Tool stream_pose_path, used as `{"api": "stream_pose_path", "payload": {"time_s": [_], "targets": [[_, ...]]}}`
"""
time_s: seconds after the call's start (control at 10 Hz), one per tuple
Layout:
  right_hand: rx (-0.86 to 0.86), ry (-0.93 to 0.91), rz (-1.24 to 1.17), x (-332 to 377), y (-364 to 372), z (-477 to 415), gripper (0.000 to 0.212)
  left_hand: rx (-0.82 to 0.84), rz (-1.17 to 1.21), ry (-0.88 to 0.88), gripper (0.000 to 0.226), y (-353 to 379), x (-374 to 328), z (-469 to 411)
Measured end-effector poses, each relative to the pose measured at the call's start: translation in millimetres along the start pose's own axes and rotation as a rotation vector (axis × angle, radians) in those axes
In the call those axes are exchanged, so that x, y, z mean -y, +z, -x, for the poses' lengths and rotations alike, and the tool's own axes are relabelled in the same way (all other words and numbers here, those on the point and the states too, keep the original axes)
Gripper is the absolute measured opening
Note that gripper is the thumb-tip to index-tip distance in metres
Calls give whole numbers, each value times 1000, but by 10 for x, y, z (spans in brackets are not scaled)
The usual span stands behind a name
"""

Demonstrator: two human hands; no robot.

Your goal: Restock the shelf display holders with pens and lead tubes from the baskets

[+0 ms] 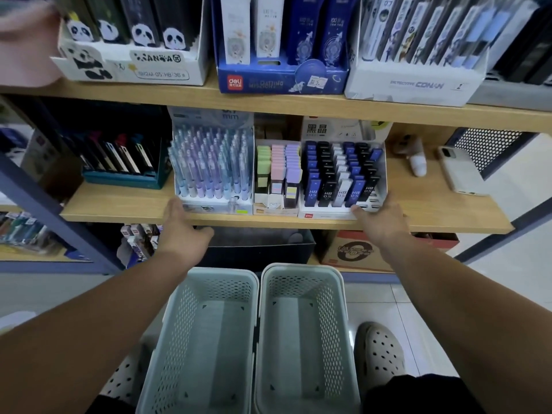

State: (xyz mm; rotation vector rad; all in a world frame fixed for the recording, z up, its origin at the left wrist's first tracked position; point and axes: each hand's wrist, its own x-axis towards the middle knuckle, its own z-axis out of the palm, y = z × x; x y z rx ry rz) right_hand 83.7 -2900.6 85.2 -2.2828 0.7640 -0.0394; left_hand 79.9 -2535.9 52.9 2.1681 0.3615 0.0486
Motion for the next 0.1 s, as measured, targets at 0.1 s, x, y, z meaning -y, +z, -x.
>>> {"api": "stream_pose_path", "payload": {"time_s": [0.1], "targets": [[-49,41,-83,124,-202,86,97,-35,-26,-87,86,-200,-176,23]]}}
